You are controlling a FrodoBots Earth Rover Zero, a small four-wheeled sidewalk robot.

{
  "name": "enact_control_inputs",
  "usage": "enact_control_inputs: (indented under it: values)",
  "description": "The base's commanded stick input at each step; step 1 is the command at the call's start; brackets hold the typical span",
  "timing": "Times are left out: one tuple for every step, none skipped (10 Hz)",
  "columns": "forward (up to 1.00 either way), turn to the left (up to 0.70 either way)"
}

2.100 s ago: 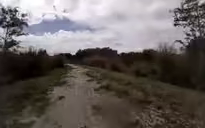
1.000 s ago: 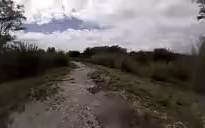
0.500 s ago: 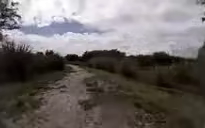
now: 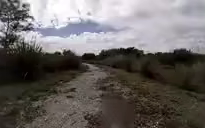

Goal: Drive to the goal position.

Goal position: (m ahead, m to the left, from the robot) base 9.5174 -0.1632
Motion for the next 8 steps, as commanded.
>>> enact_control_inputs:
  values:
    - [0.85, 0.0]
    - [0.85, 0.0]
    - [0.85, 0.0]
    - [0.85, 0.0]
    - [0.85, 0.0]
    - [0.85, 0.0]
    - [0.85, 0.0]
    - [0.85, 0.0]
